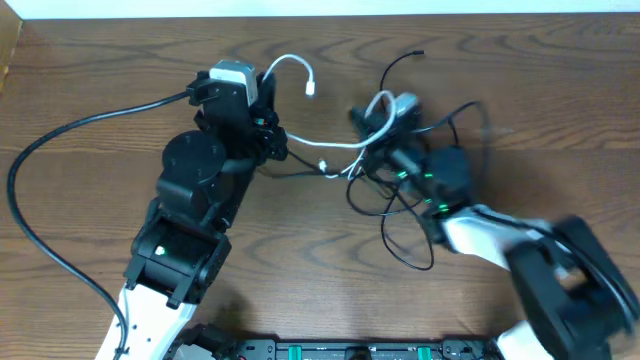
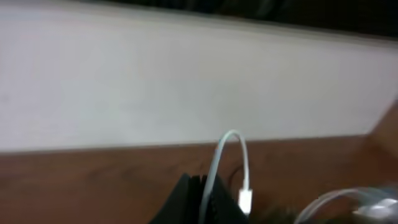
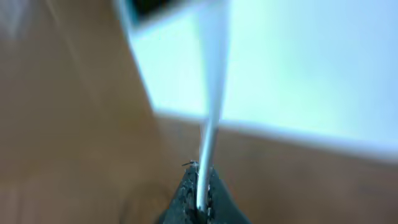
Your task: Untangle cables
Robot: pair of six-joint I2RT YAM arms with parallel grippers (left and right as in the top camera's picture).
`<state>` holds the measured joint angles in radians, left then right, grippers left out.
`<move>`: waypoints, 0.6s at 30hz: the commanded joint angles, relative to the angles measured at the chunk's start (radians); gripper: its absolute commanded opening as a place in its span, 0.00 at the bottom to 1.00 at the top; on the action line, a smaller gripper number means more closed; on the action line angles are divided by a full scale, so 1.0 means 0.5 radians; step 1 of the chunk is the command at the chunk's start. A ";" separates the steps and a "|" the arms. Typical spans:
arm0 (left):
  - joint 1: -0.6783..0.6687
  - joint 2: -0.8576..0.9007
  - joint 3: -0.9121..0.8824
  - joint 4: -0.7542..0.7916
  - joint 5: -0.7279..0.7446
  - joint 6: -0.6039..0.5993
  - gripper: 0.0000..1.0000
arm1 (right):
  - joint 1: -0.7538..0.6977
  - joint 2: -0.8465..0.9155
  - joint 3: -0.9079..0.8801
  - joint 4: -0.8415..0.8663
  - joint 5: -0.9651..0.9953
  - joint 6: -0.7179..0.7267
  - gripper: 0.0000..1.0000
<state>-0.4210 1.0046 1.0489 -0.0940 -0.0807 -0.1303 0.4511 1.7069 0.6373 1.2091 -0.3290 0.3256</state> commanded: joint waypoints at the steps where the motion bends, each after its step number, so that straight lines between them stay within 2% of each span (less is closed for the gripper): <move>1: -0.001 0.079 0.005 -0.117 -0.186 0.025 0.08 | -0.169 -0.360 0.027 0.021 -0.011 0.021 0.01; 7: -0.003 0.240 0.005 -0.234 -0.163 -0.060 0.09 | -0.323 -0.835 0.027 0.018 -0.011 0.021 0.01; 8: -0.003 0.266 0.005 -0.239 -0.134 -0.059 0.15 | -0.338 -0.886 0.027 0.017 -0.009 0.021 0.01; 13: -0.003 0.369 0.005 -0.259 0.153 -0.058 0.17 | -0.424 -1.138 0.027 0.006 0.031 0.019 0.01; 16: -0.003 0.425 0.005 -0.275 0.282 -0.058 0.37 | -0.469 -1.217 0.027 0.005 0.053 0.021 0.01; 18: -0.003 0.460 0.005 -0.285 0.361 -0.058 0.56 | -0.486 -1.243 0.027 0.005 0.060 0.021 0.01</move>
<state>-0.4210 1.2118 1.0489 -0.2302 0.0025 -0.1555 0.2241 1.1072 0.6399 1.2148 -0.3202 0.3302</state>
